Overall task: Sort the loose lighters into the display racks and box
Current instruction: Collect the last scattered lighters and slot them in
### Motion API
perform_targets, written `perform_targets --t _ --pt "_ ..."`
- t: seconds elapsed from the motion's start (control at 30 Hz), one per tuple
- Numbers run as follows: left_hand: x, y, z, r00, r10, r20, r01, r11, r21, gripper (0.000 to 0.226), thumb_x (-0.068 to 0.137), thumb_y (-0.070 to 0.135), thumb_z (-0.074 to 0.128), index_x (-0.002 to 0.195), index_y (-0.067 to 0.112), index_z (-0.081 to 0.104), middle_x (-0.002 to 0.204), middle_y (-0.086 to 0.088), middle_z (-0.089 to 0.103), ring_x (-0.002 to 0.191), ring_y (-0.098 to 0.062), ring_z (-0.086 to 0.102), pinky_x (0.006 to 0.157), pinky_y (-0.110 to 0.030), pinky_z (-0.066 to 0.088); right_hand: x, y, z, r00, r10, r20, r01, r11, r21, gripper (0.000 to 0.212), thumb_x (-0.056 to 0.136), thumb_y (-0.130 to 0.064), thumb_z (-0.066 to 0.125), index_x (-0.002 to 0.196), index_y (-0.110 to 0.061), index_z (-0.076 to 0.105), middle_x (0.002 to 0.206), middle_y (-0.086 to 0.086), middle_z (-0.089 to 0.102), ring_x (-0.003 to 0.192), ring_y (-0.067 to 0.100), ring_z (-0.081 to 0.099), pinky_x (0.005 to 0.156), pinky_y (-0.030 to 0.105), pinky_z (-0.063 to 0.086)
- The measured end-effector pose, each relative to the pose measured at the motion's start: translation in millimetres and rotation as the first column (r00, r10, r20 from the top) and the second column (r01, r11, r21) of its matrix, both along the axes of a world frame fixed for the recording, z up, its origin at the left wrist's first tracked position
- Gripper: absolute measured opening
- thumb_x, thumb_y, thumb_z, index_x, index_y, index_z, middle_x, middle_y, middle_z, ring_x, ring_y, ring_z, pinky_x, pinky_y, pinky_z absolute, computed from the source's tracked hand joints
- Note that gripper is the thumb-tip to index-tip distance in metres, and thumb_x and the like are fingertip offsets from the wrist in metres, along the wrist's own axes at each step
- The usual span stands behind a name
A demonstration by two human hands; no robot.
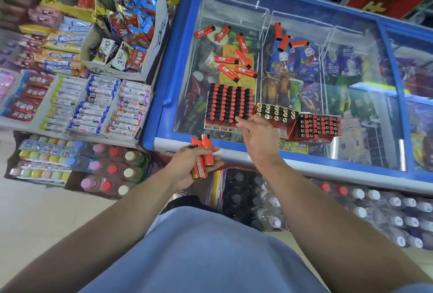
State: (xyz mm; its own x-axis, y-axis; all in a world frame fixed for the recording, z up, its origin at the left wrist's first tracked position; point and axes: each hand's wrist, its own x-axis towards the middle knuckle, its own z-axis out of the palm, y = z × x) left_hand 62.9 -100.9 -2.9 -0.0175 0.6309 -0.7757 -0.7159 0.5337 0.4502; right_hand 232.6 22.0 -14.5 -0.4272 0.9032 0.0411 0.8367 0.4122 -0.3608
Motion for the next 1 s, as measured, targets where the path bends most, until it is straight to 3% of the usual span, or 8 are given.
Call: perform_targets --t 0.13,0.23,0.4,0.5,0.57,0.7,0.87,1.0 --pt "-4 3 5 0.995 -0.102 0.006 0.102 0.993 0.064 0.024 0.100 0.000 0.058 0.124 -0.003 0.063 0.120 -0.013 0.075 0.106 -0.032 0.074 0.090 -0.046 0.061 -2 -8 6 0.995 -0.080 -0.057 0.083 0.995 0.047 0.032 0.099 -0.040 0.063 0.130 -0.032 0.068 0.097 -0.011 0.061 0.070 0.008 0.056 0.052 0.026 0.048" --pt "-1 7 6 0.988 -0.156 -0.006 0.156 0.984 0.088 0.026 0.099 0.002 0.061 0.125 0.000 0.063 0.119 -0.014 0.075 0.108 -0.033 0.073 0.087 -0.043 0.062 -10 -21 19 0.970 -0.086 -0.228 0.029 0.970 -0.242 0.034 0.095 -0.051 0.064 0.119 -0.029 0.073 0.098 -0.012 0.067 0.074 -0.002 0.057 0.067 0.020 0.047" --pt "11 17 6 0.980 -0.198 -0.018 0.199 0.978 0.056 0.019 0.096 0.005 0.066 0.114 -0.001 0.069 0.112 -0.020 0.076 0.097 -0.032 0.076 0.080 -0.040 0.064 -4 -27 26 0.920 -0.322 -0.225 0.053 0.670 -0.741 0.035 0.091 -0.043 0.074 0.119 -0.022 0.068 0.100 -0.004 0.069 0.074 0.007 0.065 0.067 0.023 0.051" --pt "19 25 4 0.981 -0.193 -0.028 0.193 0.981 -0.009 0.026 0.095 0.011 0.069 0.118 -0.001 0.067 0.110 -0.017 0.077 0.093 -0.030 0.077 0.073 -0.036 0.065 14 -20 26 0.730 -0.615 -0.299 0.106 0.534 -0.839 0.020 0.092 -0.022 0.076 0.108 -0.012 0.068 0.095 0.005 0.072 0.067 0.013 0.065 0.062 0.024 0.056" --pt "24 31 4 0.982 -0.189 -0.017 0.188 0.980 -0.059 0.028 0.095 0.016 0.070 0.119 0.002 0.066 0.109 -0.012 0.078 0.089 -0.026 0.078 0.061 -0.032 0.063 31 -12 27 0.672 -0.669 -0.319 0.202 0.580 -0.789 0.011 0.096 -0.018 0.071 0.101 -0.012 0.063 0.091 0.008 0.072 0.065 0.015 0.067 0.063 0.027 0.057" --pt "33 42 9 0.970 -0.241 0.030 0.243 0.968 -0.068 0.032 0.096 0.018 0.069 0.124 0.005 0.062 0.110 -0.011 0.078 0.089 -0.026 0.076 0.053 -0.029 0.059 70 3 31 0.843 -0.508 -0.176 0.421 0.827 -0.372 0.007 0.101 -0.020 0.061 0.105 -0.019 0.055 0.075 -0.012 0.064 0.063 0.000 0.058 0.053 0.011 0.038" --pt "42 49 16 0.975 -0.210 0.078 0.214 0.976 -0.039 0.017 0.096 0.002 0.056 0.112 0.006 0.058 0.111 -0.014 0.076 0.077 -0.024 0.071 0.049 -0.027 0.054 102 22 27 0.882 -0.462 -0.095 0.447 0.883 -0.140 0.014 0.102 -0.013 0.058 0.116 -0.017 0.059 0.083 0.003 0.069 0.058 0.018 0.060 0.055 0.030 0.044" --pt "45 45 18 0.977 -0.162 0.136 0.170 0.984 -0.046 0.039 0.092 -0.009 0.043 0.126 0.002 0.057 0.115 -0.016 0.073 0.087 -0.028 0.069 0.056 -0.030 0.056 112 38 21 0.934 -0.352 -0.055 0.350 0.936 -0.050 0.015 0.098 -0.021 0.067 0.113 -0.019 0.069 0.100 0.002 0.072 0.067 0.018 0.063 0.061 0.029 0.048"
